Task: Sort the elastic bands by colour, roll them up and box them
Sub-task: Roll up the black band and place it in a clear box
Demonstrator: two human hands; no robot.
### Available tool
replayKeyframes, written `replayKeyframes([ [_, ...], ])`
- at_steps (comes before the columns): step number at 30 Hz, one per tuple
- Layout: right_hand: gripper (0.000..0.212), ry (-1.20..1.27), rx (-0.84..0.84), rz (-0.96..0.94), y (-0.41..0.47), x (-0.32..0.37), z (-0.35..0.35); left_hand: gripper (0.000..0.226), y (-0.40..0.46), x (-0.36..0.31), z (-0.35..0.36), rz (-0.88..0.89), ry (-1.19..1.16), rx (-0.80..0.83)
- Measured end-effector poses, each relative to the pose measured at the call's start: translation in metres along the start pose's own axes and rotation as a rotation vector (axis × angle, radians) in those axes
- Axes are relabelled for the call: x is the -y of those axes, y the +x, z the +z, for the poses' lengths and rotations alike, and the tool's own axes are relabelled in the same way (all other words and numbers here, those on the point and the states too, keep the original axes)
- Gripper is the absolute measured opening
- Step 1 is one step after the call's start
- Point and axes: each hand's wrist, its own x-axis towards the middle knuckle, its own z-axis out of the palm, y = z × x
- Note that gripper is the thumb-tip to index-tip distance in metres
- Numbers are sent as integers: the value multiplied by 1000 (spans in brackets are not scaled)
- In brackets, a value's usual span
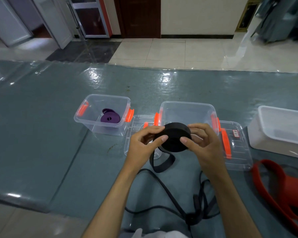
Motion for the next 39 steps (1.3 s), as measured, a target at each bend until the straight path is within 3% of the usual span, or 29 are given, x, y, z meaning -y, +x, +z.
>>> replayKeyframes([
  [5, 33, -15, 58, 95, -1, -2, 0, 34, 7, -7, -9, -28, -26, 67],
  [9, 30, -59, -35, 95, 1, -2, 3, 24, 5, -1, -2, -42, -42, -28],
  [12, 27, -13, -89, 31, 2, -2, 3, 28, 3, 3, -4, -45, -51, 23],
  [15, 35, 25, -17, 43, 2, -1, -2, 35, 5, 0, -8, -47, -47, 88],
  [22, 41, 48, 100, 125, 2, 1, -12, 20, 8, 0, -2, -52, -40, 7],
  [27, 59, 85, 49, 80, -1, 3, -10, 27, 7, 2, -2, -55, -67, 60],
  [32, 47, -57, 152, 72, 2, 2, -10, 27, 9, 3, -6, -46, 2, 63],
  [36, 45, -86, 124, 45, 1, -1, -4, 17, 2, 10, 0, -55, -31, -30],
  [39, 48, -39, 103, 12, -1, -2, -3, 26, 0, 11, -4, -101, -109, 38],
])
